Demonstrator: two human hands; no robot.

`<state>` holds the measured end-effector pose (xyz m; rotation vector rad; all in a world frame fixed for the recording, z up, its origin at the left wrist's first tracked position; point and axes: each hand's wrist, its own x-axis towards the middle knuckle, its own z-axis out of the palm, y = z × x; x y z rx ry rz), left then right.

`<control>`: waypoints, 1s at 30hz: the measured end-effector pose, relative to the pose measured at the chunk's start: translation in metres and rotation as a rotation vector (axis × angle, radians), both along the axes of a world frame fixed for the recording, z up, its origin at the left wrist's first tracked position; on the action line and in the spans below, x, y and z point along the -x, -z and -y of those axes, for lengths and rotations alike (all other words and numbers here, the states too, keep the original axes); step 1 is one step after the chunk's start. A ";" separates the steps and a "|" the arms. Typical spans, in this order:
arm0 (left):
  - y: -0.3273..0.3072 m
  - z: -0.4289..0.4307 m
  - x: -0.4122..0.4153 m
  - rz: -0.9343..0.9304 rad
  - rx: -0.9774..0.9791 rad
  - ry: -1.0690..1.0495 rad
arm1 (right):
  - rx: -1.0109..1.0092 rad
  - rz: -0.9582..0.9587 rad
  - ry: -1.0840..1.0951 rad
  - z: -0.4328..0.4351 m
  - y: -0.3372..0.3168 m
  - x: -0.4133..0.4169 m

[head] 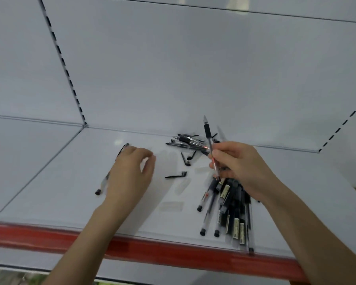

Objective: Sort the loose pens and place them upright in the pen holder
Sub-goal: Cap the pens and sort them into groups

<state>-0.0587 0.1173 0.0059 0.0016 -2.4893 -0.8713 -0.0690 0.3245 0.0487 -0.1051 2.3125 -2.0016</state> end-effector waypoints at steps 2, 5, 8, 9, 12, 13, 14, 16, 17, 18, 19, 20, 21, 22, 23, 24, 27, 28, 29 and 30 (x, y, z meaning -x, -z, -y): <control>-0.016 -0.021 -0.006 0.034 -0.304 0.160 | 0.025 -0.020 -0.066 0.009 -0.002 -0.006; -0.033 -0.039 -0.007 0.136 -0.666 0.304 | -0.035 -0.081 -0.180 0.027 -0.001 -0.012; -0.034 -0.033 -0.003 0.171 -0.816 0.250 | -0.108 -0.117 -0.219 0.038 0.006 -0.003; -0.032 -0.027 -0.002 0.173 -0.844 0.218 | -0.169 -0.149 -0.220 0.038 0.009 0.003; -0.029 -0.008 -0.002 0.144 -0.911 0.141 | -0.641 -0.288 -0.249 0.036 0.022 0.024; -0.029 -0.003 -0.003 0.135 -0.908 0.130 | -0.816 -0.303 -0.275 0.036 0.027 0.029; -0.029 0.001 -0.004 0.133 -0.880 0.122 | -0.949 -0.307 -0.306 0.038 0.030 0.033; -0.027 0.006 -0.007 0.142 -0.788 0.104 | -1.080 -0.325 -0.350 0.043 0.031 0.037; -0.025 0.007 -0.007 0.149 -0.747 0.097 | -1.103 -0.341 -0.364 0.045 0.031 0.038; -0.024 0.007 -0.008 0.156 -0.719 0.094 | -1.116 -0.355 -0.375 0.047 0.030 0.040; -0.023 0.007 -0.009 0.164 -0.701 0.097 | -1.116 -0.360 -0.383 0.048 0.029 0.040; -0.022 0.008 -0.010 0.169 -0.686 0.103 | -1.082 -0.348 -0.387 0.046 0.027 0.041; -0.022 0.008 -0.011 0.170 -0.664 0.111 | -0.994 -0.317 -0.386 0.042 0.024 0.042; -0.022 0.009 -0.011 0.167 -0.632 0.118 | -0.869 -0.274 -0.378 0.037 0.018 0.043; -0.023 0.010 -0.012 0.163 -0.594 0.124 | -0.732 -0.244 -0.356 0.031 0.009 0.043; -0.025 0.009 -0.012 0.158 -0.557 0.133 | -0.620 -0.253 -0.325 0.024 -0.001 0.044; -0.032 0.003 -0.014 0.126 -0.485 0.194 | -0.419 -0.393 -0.225 0.003 -0.032 0.041; -0.035 -0.001 -0.015 0.111 -0.459 0.215 | -0.364 -0.417 -0.206 -0.001 -0.041 0.039; -0.037 -0.005 -0.015 0.100 -0.437 0.234 | -0.323 -0.432 -0.194 -0.004 -0.047 0.036; -0.039 -0.009 -0.016 0.096 -0.426 0.253 | -0.300 -0.442 -0.185 -0.006 -0.051 0.033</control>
